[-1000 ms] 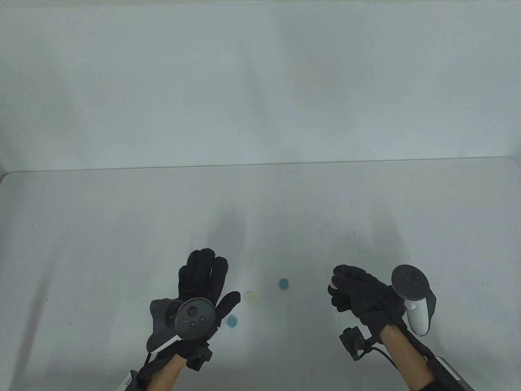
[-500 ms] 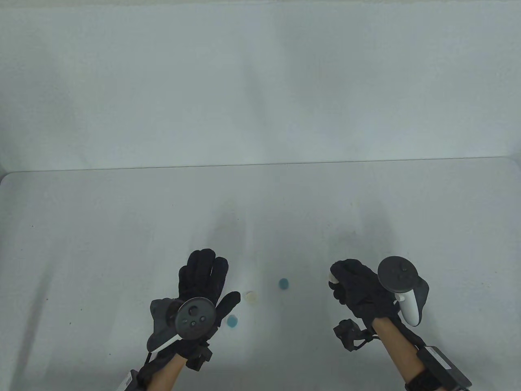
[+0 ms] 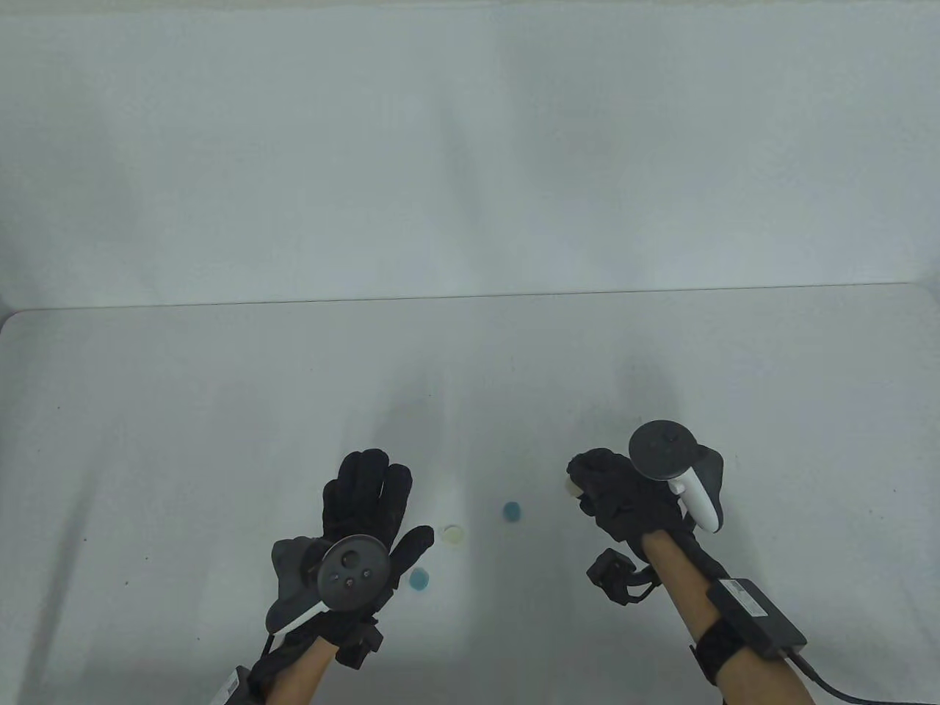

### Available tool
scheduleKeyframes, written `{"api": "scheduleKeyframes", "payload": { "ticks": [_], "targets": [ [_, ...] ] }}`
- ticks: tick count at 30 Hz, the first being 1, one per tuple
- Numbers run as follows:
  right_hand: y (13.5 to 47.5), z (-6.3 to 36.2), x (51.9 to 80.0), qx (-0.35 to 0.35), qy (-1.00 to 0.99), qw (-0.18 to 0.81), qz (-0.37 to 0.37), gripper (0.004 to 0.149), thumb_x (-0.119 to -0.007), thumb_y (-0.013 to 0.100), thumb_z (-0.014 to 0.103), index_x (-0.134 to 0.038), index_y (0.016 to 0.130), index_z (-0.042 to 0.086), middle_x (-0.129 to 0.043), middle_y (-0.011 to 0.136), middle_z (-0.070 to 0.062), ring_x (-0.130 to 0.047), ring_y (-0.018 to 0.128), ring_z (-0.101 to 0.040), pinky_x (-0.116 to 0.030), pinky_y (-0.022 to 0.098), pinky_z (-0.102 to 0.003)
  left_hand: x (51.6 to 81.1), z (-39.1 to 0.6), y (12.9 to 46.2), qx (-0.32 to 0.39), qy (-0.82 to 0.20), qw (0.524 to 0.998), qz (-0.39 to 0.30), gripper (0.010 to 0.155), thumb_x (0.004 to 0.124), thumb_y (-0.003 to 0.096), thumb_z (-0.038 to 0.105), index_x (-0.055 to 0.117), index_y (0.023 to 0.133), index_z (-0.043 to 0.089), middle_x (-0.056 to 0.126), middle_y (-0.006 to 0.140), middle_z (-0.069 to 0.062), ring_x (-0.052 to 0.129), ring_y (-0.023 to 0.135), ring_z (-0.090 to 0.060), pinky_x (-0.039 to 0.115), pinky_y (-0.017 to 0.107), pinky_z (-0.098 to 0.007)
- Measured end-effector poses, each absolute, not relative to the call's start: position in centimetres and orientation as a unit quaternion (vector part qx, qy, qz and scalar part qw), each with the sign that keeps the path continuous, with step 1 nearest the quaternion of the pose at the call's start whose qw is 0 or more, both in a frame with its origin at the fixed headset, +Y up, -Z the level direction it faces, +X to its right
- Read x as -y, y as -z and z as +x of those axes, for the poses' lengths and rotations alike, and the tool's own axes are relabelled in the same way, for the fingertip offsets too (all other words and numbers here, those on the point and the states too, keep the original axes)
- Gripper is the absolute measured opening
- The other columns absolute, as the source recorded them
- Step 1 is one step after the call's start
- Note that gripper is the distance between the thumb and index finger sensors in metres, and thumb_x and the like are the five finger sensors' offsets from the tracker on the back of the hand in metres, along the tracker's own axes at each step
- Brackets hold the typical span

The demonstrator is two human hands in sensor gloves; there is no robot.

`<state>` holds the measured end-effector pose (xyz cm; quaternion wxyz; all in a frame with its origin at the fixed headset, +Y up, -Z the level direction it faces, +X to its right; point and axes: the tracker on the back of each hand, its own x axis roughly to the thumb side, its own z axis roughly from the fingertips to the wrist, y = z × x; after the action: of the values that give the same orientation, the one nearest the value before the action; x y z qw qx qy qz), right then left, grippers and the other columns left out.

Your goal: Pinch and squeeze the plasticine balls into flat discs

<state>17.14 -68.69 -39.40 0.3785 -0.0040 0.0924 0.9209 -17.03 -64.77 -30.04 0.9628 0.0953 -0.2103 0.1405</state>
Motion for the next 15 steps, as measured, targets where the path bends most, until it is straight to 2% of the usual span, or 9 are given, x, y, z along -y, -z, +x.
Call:
{"api": "scheduleKeyframes", "payload": {
  "ticks": [2,8,15],
  "targets": [
    [40.0,16.5,69.1,-0.101,-0.930,0.353,-0.001,0.039,-0.076,0.057,0.031,-0.083,0.092,0.013,-0.087,0.087,-0.017,-0.096,0.068,-0.033,-0.091,0.039,-0.037,64.8,-17.0,30.0,0.210,-0.140,0.963,0.094,0.077,0.066,0.0540,0.048,0.046,0.114,0.005,0.025,0.117,-0.027,0.027,0.107,-0.056,0.034,0.073,-0.065],
    [41.4,15.0,70.6,-0.114,-0.944,0.309,-0.002,0.040,-0.077,0.057,0.029,-0.084,0.090,0.008,-0.095,0.073,-0.013,-0.102,0.052,-0.026,-0.092,0.037,-0.033,64.7,-17.0,30.1,0.209,-0.142,0.963,0.097,0.077,0.066,0.0540,0.048,0.046,0.115,0.005,0.025,0.117,-0.027,0.027,0.107,-0.055,0.034,0.073,-0.065],
    [42.6,14.4,72.5,-0.135,-0.952,0.276,-0.013,0.041,-0.076,0.057,0.025,-0.082,0.092,0.005,-0.095,0.076,-0.016,-0.101,0.055,-0.027,-0.092,0.036,-0.031,64.7,-17.0,30.1,0.210,-0.143,0.962,0.097,0.077,0.066,0.0540,0.048,0.046,0.115,0.005,0.025,0.117,-0.027,0.027,0.107,-0.056,0.034,0.073,-0.065]
  ]
}}
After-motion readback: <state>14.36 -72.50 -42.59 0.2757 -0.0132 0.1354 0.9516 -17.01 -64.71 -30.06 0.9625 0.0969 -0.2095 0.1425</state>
